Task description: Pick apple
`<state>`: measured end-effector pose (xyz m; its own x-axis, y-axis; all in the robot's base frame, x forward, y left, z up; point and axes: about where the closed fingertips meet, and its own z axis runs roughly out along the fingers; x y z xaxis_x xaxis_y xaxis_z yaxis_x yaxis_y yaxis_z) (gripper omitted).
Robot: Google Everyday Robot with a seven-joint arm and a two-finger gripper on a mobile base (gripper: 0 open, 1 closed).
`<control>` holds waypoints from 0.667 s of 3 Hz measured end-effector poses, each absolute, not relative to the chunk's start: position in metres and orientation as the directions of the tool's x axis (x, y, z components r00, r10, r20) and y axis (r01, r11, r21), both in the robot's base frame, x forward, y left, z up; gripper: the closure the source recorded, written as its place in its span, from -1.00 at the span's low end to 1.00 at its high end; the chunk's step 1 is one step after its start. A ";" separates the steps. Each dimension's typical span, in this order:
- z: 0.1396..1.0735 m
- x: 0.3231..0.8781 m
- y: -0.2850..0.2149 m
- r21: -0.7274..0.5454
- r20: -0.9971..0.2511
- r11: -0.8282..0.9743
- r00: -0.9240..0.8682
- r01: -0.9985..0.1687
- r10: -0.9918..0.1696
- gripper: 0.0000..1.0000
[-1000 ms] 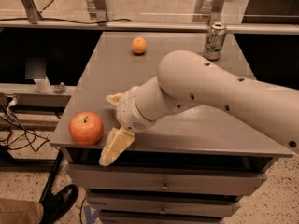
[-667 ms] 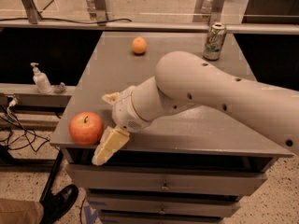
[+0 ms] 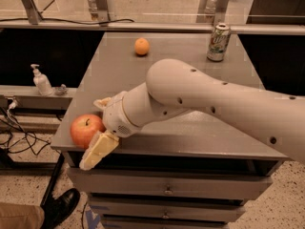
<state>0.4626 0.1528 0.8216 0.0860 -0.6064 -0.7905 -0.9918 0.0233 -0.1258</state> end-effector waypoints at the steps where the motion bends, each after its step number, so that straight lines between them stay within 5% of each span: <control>1: 0.825 0.463 0.162 -0.117 -0.795 0.031 0.075 -0.993 -0.603 -0.65; 2: 0.833 0.461 0.163 -0.113 -0.778 0.041 0.063 -0.993 -0.625 -0.19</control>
Offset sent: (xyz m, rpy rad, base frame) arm -0.0014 0.0076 0.0202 -0.0594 0.0314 -0.0495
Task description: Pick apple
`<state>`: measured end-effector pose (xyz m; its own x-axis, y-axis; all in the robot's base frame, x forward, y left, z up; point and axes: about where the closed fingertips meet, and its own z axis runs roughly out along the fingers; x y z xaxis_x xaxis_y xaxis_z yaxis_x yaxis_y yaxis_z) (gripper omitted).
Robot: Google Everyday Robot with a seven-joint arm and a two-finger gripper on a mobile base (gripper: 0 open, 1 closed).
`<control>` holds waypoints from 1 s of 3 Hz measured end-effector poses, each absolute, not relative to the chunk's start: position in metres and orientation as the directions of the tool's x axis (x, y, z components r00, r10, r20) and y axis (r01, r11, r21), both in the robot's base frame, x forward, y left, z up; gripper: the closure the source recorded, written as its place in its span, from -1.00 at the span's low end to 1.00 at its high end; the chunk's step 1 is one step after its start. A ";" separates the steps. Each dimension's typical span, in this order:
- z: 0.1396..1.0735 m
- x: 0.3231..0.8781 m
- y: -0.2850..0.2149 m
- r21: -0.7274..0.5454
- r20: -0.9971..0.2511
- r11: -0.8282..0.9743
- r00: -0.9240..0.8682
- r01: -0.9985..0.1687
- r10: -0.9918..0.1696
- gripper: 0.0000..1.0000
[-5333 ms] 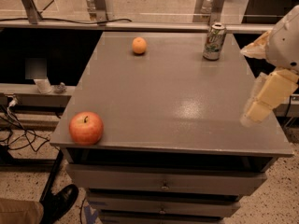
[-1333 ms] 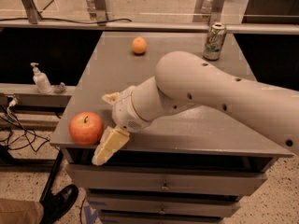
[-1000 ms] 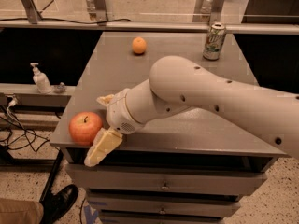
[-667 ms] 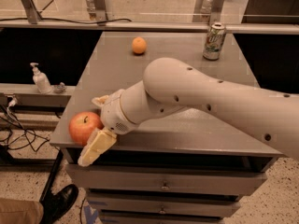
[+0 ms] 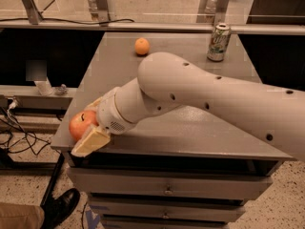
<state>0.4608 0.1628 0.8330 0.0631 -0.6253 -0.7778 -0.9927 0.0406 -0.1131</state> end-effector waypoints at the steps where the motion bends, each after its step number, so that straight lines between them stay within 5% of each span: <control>1: 0.843 0.457 0.156 -0.114 -0.757 0.059 0.048 -0.992 -0.652 0.28; 2: 0.855 0.459 0.144 -0.133 -0.745 0.082 0.045 -0.988 -0.665 0.74; 3: 0.887 0.466 0.124 -0.183 -0.761 0.112 0.068 -0.977 -0.645 1.00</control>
Offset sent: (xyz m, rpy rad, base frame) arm 0.0041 -0.0380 0.0337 -0.0659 -0.0296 -0.0851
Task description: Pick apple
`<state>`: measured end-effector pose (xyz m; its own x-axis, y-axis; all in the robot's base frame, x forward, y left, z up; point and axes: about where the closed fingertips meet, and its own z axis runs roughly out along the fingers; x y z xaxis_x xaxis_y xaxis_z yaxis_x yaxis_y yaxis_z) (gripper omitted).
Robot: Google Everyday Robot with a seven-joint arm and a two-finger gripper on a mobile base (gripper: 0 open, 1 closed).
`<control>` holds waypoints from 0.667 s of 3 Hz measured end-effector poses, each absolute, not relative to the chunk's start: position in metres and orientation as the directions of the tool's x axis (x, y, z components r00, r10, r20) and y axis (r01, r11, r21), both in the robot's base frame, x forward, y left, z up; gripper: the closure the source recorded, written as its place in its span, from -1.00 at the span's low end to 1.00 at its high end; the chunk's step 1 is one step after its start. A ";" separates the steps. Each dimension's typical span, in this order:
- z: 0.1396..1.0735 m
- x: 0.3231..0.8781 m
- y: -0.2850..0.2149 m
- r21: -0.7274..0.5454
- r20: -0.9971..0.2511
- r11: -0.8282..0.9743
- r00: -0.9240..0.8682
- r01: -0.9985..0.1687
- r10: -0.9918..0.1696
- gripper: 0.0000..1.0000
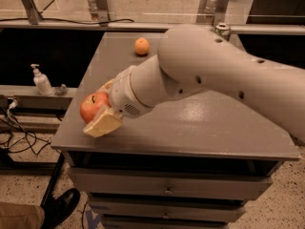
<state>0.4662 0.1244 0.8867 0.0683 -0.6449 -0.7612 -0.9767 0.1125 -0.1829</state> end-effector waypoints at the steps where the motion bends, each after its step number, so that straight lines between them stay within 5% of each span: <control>1: 0.929 0.474 0.116 -0.246 -0.801 0.119 0.133 -0.962 -0.584 1.00; 2: 0.934 0.473 0.117 -0.262 -0.800 0.112 0.151 -0.959 -0.581 1.00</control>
Offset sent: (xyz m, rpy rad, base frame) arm 0.0075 -0.0080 0.0380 0.0697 -0.0674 0.0085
